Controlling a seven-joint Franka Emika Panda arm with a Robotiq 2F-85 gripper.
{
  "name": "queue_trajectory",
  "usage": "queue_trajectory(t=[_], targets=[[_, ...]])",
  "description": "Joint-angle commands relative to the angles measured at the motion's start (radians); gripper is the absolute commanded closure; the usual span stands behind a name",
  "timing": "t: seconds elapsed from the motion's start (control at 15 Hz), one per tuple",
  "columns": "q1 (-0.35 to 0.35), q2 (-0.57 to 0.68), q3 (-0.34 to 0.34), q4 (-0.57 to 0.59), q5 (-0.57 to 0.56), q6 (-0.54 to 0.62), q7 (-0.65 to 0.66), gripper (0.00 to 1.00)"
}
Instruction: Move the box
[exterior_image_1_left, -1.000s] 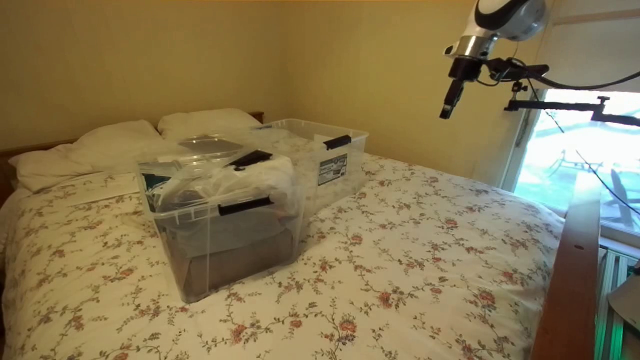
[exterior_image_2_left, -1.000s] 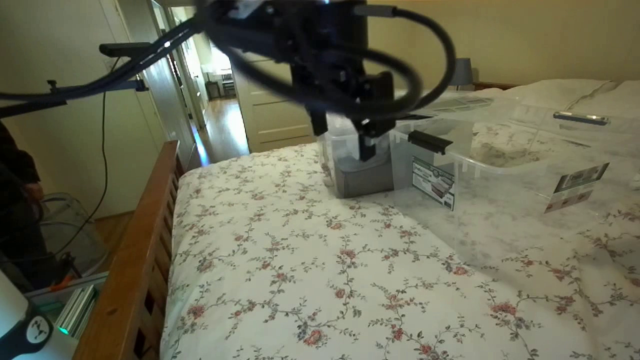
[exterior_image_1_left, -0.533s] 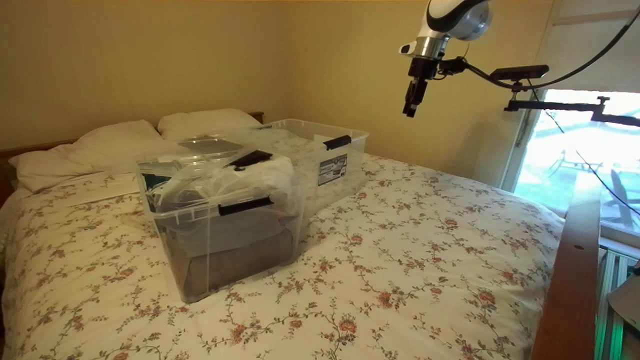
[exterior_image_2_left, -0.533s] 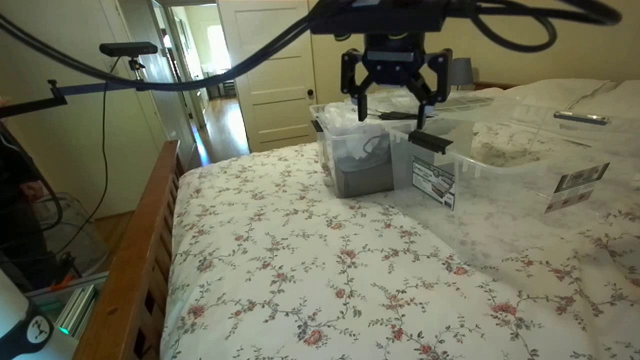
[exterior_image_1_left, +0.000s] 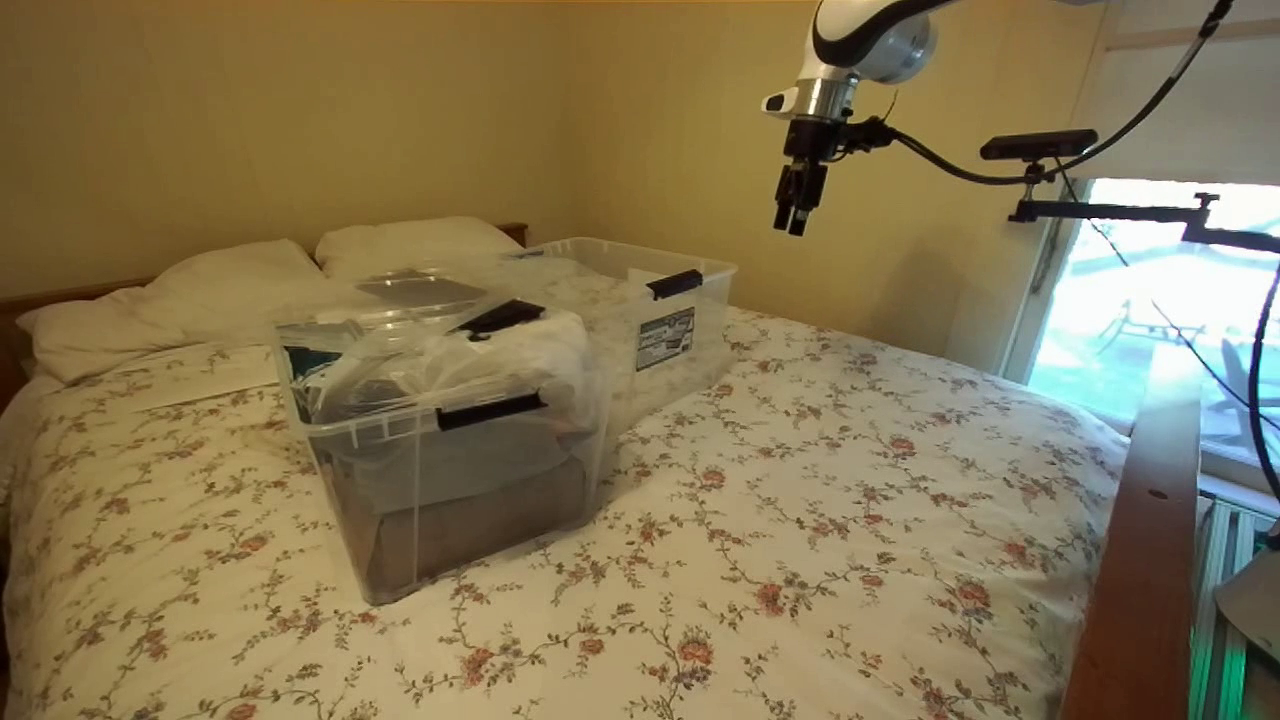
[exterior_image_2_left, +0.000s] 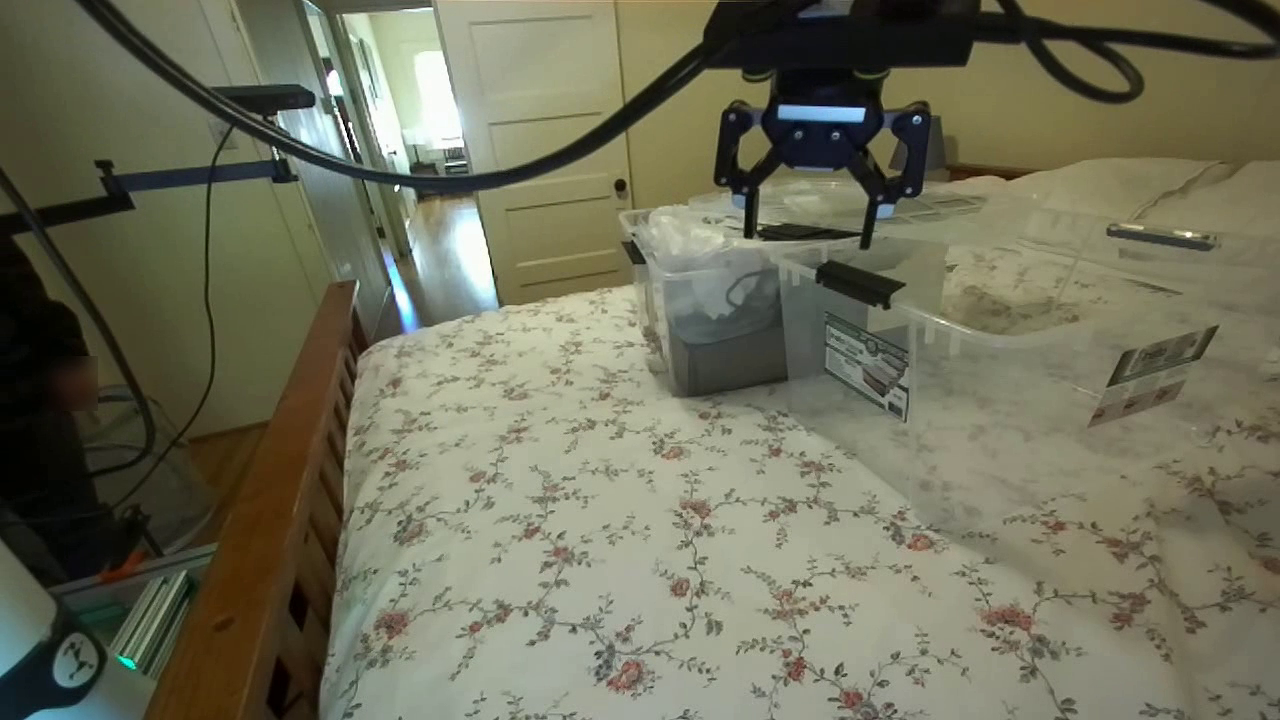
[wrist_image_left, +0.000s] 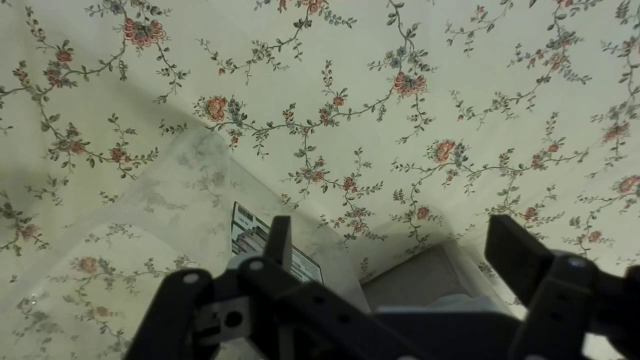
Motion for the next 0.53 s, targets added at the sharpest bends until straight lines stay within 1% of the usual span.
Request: queue_trajectory(t=[0.0, 0.07, 0.13, 0.2, 0.4, 0.47], targets=[[-0.025, 0.017, 0.031, 0.029, -0.036, -0.019, 0.029, 0.0], [-0.019, 0.05, 0.037, 0.069, -0.064, 0.018, -0.004, 0.0], [-0.024, 0.075, 0.057, 0.096, -0.058, 0.074, -0.077, 0.0], [-0.024, 0.108, 0.069, 0.136, -0.063, 0.085, -0.107, 0.0], [-0.038, 0.176, 0.106, 0.211, -0.061, 0.132, -0.242, 0.0], [-0.05, 0.202, 0.118, 0.239, -0.053, 0.123, -0.302, 0.0]])
